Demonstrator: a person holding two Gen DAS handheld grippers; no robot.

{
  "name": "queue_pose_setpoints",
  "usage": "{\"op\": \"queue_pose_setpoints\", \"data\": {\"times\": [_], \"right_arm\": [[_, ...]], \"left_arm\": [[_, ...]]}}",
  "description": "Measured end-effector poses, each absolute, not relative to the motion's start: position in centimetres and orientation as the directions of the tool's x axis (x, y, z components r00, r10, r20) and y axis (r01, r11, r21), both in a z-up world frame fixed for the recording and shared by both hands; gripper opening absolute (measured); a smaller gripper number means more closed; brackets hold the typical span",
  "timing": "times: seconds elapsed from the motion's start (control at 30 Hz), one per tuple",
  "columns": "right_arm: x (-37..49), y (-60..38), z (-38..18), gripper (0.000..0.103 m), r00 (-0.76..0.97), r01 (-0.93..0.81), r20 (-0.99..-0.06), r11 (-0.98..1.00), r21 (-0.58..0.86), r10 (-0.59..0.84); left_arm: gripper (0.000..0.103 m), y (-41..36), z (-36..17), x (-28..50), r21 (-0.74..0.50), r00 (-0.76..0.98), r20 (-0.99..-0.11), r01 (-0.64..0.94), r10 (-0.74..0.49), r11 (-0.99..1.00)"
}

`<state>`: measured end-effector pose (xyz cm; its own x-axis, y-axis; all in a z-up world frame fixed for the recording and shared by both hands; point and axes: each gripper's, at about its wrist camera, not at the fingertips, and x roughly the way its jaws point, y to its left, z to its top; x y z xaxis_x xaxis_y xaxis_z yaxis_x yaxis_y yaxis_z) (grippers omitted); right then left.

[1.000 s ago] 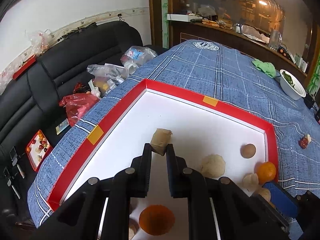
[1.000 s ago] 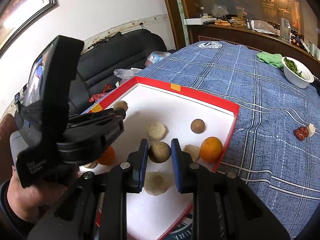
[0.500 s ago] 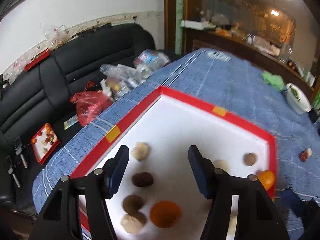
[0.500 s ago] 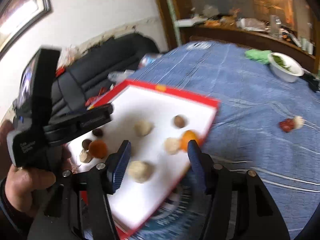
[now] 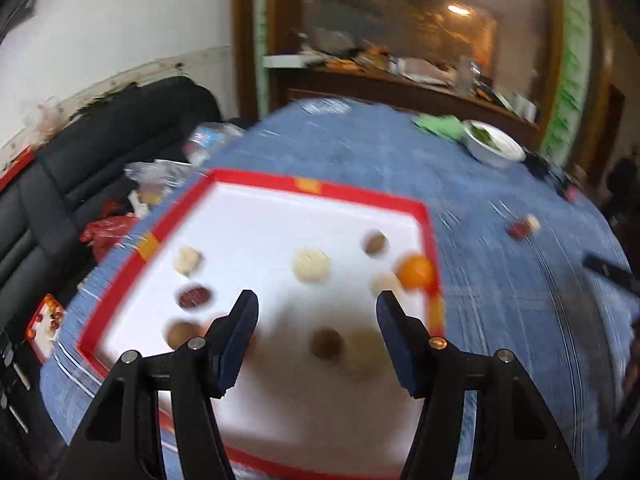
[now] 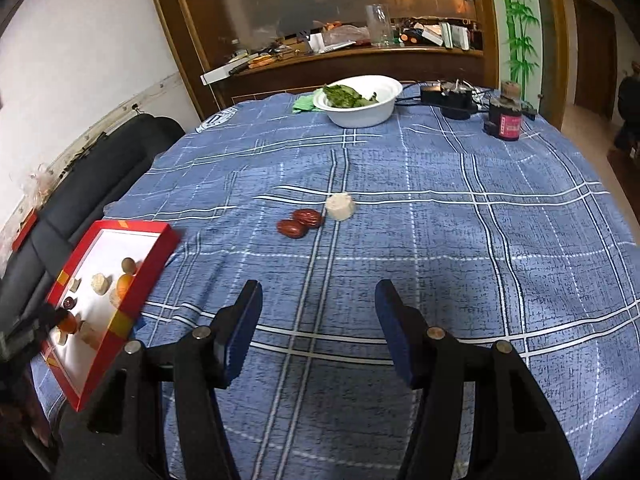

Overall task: Organize fruits
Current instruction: 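Grasp a white round bun with the right tool while the left grasps a red date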

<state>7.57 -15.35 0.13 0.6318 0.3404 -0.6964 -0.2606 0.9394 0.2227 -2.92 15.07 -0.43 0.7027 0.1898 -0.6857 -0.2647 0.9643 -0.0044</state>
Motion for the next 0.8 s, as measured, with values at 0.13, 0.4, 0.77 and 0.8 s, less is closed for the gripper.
{"op": "queue_pose_setpoints", "data": {"times": [0.13,0.4,0.77,0.8], "right_arm": [[9.4,-15.2,-0.1,0.060,0.631,-0.261,-0.711,0.948,0.183,0.310],[17.0,-14.0,-1.4,0.060,0.614,-0.234,-0.741,0.959,0.159,0.273],[20.7,-13.3,-4.0,0.030,0.496,-0.207,-0.805,0.945,0.254,0.325],[20.4,-14.0,-4.0,0.030,0.498,-0.194,-0.801,0.943,0.271,0.333]], "left_arm": [[0.061,10.8,-0.4,-1.9,-0.016,0.710,-0.699,-0.135,0.086,0.991],[0.061,4.3,-0.4,2.8,0.006,0.700,-0.714,-0.007,0.009,1.000],[0.061,3.6,-1.7,4.7,0.011,0.685,-0.728,-0.019,0.021,1.000],[0.061,3.2,-1.7,5.1,0.008,0.684,-0.730,-0.011,0.013,1.000]]}}
